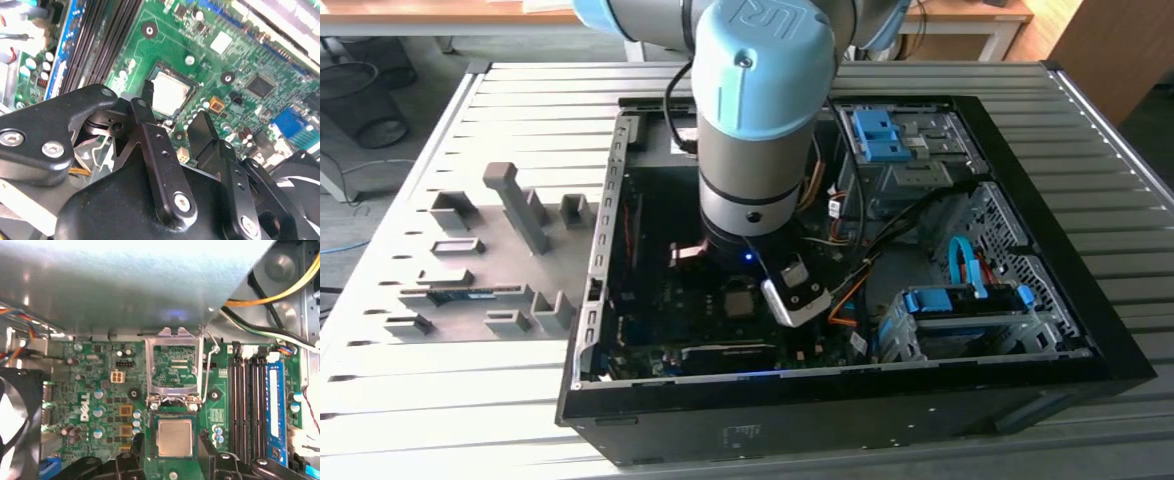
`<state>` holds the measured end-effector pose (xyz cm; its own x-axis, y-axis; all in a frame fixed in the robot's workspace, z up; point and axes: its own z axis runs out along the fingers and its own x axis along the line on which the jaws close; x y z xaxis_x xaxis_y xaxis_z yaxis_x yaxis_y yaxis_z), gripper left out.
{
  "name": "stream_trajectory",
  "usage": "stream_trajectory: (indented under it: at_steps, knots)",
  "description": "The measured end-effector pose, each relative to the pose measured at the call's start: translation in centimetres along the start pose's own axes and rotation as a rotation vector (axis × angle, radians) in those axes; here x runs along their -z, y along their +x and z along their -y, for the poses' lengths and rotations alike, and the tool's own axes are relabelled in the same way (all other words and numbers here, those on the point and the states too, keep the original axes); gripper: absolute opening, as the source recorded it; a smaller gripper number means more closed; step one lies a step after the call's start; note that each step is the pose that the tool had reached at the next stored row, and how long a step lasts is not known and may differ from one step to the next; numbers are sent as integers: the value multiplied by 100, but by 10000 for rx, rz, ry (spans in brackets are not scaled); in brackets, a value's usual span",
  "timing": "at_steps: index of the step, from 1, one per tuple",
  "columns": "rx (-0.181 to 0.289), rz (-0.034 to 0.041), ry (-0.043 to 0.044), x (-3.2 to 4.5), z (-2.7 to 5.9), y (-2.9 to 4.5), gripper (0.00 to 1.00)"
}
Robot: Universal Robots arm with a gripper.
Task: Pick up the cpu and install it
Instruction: 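Place the cpu into insertion slot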
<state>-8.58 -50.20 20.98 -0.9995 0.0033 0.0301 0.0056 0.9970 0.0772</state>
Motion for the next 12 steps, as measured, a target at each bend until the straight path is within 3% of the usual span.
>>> stream_trajectory:
  at_steps: [3,4,10,12]
  knots:
    - [-17,-13,513,-1,0,-20,55]
    - [-14,-23,587,-6,-2,-26,55]
    - [79,-149,592,-78,1,-84,55]
    - [249,-161,650,-91,2,-84,55]
